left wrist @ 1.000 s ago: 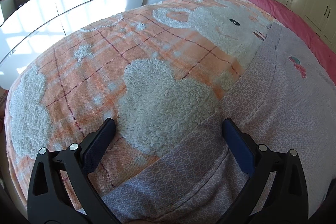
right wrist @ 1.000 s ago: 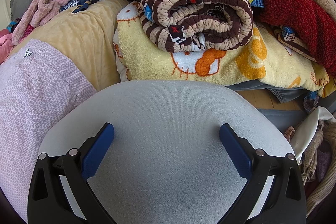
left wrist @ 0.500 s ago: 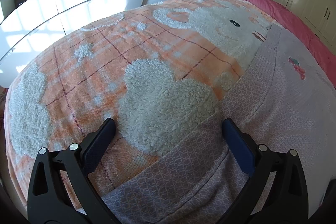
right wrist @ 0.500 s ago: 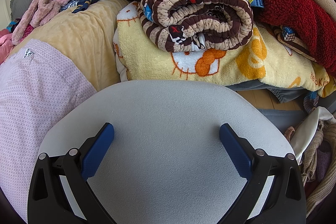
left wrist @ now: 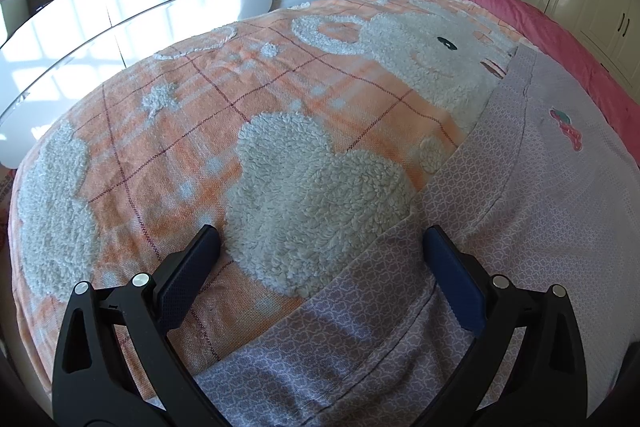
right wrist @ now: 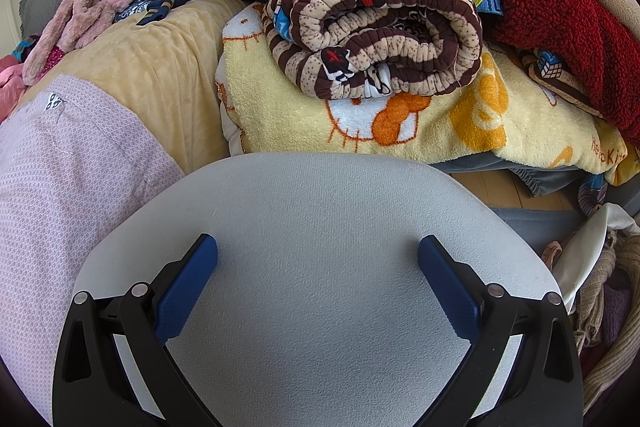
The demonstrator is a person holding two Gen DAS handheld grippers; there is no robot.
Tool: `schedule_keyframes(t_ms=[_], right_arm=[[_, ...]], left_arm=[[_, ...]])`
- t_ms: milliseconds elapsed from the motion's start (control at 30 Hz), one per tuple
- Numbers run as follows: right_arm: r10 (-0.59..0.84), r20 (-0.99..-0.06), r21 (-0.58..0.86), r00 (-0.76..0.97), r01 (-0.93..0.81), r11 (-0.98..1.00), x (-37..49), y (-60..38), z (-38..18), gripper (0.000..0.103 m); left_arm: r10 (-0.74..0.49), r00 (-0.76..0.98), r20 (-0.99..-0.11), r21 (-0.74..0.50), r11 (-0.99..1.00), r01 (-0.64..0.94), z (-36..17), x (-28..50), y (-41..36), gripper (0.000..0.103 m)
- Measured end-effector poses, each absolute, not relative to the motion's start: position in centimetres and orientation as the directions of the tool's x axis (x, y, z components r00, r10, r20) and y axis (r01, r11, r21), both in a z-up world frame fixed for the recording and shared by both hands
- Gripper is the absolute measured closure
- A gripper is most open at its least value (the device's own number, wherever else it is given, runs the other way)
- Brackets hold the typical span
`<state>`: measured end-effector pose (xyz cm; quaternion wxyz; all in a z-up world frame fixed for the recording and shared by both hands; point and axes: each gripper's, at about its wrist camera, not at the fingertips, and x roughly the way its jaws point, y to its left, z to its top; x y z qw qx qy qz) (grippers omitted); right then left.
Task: Fold small clothes
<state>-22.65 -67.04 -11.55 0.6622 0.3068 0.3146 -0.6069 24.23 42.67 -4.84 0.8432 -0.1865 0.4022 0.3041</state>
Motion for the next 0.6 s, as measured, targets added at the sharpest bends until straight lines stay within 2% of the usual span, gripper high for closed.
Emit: schedule_keyframes(t_ms=[600], right_arm=[[-0.611,-0.789,0.024,0.065,0.997,0.075,-22.65,-67.04,-11.55,0.004]], left_arm=[[0.363,0.492,-0.792,-0.07,0.746,-0.662,-4.86,24.28,42.67,0.008]])
